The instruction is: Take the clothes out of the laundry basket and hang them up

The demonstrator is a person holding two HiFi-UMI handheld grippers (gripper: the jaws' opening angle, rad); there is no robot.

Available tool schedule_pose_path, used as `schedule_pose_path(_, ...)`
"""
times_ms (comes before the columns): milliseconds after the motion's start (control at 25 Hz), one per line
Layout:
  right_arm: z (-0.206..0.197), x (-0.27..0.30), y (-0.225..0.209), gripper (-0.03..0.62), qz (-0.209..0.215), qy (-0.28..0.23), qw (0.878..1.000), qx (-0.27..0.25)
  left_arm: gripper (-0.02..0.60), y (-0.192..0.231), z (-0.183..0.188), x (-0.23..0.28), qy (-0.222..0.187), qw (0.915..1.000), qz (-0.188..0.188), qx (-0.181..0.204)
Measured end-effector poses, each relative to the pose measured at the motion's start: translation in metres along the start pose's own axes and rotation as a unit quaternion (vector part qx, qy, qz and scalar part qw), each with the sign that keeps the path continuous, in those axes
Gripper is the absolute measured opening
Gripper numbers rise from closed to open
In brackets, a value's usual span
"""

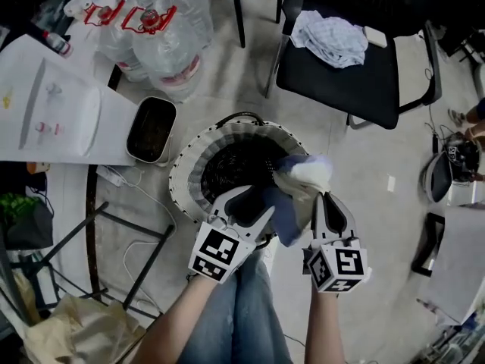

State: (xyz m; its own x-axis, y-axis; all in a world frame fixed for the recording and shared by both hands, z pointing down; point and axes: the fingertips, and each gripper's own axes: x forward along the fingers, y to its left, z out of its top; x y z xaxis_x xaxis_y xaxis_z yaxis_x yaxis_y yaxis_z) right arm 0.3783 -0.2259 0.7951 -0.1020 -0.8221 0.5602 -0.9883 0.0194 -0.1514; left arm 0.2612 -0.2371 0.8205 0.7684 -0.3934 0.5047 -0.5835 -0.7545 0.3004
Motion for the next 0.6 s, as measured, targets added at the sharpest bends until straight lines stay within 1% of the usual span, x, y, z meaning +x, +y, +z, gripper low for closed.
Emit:
schedule_pose_path(320, 0.134, -0.042, 0.046, 0.031, 0.056, -0.056, 0.996, -0.027, 0.221, -0.004, 0.076, -0.059, -0.025, 0.9997, 0.005, -0.007)
schedule_pose_path(600, 0.245, -0.092, 0.099, 0.031, 0.084, -0.091, 0.991, -0.053, 0.222, 0.003, 0.12, -0.117, -0.032, 0.999, 0.033, -0.003)
